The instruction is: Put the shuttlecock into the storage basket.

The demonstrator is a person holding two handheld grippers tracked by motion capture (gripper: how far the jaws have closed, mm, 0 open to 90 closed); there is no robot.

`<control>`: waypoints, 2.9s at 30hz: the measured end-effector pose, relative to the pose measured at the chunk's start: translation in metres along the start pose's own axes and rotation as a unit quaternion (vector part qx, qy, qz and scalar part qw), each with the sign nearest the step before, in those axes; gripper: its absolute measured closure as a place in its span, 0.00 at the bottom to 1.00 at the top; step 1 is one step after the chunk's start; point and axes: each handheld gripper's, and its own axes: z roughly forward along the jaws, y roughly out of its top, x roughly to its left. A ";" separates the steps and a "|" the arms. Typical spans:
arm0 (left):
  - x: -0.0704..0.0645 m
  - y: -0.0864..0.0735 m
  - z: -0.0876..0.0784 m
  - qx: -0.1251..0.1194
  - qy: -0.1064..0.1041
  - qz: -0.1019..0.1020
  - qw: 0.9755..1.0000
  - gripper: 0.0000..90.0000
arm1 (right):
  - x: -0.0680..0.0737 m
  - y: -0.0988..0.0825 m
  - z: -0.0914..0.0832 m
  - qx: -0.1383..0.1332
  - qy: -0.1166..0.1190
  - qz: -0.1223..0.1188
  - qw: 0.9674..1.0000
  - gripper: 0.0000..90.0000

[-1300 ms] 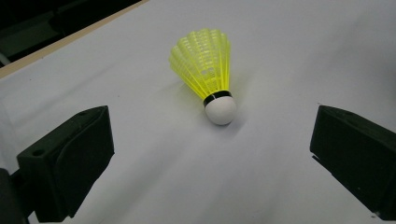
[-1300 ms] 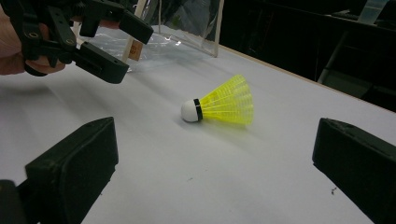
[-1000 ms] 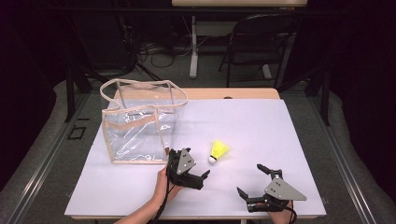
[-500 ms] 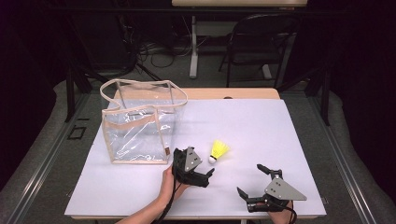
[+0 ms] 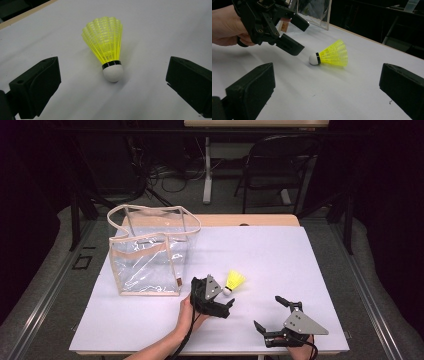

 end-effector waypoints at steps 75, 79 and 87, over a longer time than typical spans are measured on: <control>0.006 0.004 0.041 0.031 -0.021 -0.156 0.987 0.71 | 0.001 0.001 -0.002 0.000 0.004 -0.004 1.000 0.00; 0.004 0.005 0.040 0.030 -0.023 -0.152 0.988 0.71 | 0.002 0.001 -0.001 0.000 0.005 -0.004 1.000 0.00; 0.005 0.010 0.037 0.021 -0.021 -0.145 0.989 0.71 | 0.001 0.000 0.000 0.002 0.002 -0.005 1.000 0.00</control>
